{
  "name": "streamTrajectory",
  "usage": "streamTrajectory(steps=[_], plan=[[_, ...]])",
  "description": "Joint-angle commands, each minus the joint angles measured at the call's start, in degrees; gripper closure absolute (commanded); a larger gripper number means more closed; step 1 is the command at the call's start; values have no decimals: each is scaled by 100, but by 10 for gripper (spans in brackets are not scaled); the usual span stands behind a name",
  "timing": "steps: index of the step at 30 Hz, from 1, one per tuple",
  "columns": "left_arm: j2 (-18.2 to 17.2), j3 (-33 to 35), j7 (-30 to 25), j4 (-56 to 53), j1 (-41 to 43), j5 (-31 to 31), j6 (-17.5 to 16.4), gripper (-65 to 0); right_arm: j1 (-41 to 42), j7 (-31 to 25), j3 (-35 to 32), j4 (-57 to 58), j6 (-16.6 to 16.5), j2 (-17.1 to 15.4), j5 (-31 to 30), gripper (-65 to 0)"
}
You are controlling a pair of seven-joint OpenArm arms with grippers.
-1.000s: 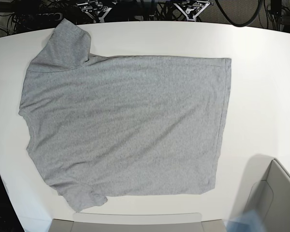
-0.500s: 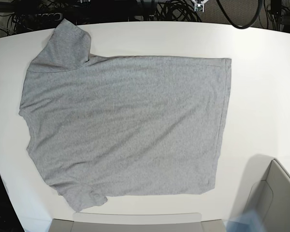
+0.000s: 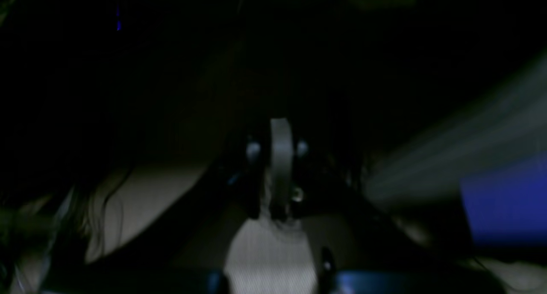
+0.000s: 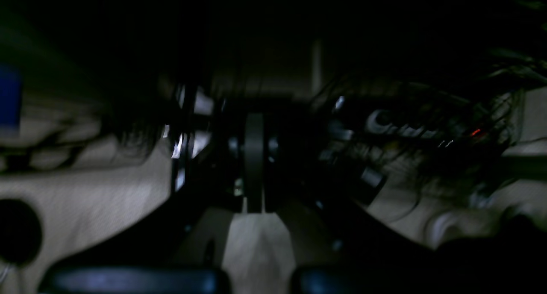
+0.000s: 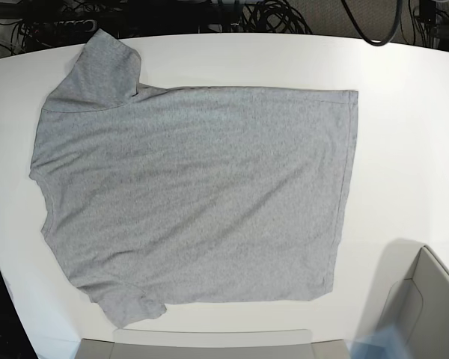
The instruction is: Fold the T-shirt properly
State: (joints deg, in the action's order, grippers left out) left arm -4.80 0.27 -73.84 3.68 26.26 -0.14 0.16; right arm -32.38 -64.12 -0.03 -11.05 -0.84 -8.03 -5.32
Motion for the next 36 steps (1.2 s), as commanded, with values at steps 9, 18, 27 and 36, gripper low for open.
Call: streamTrajectory(steps=[9, 18, 27, 36], plan=[[-78, -14, -277, 2915, 1668, -8, -3, -98, -2437, -81, -45, -4289, -8, -370, -914, -1], [-78, -23, -207, 5816, 2969, 1, -3, -100, -4072, 1458, 8, -7840, -8, -1223, -2602, -1], [-78, -23, 1050, 7126, 3242, 10, -3, -162, -4262, 1871, 8, -8869, 1, -2770, -4738, -225], [-78, -23, 1235, 7214, 3233, 10, -3, -163, -4116, 2135, 8, -8684, 1, -3219, -5732, -263]])
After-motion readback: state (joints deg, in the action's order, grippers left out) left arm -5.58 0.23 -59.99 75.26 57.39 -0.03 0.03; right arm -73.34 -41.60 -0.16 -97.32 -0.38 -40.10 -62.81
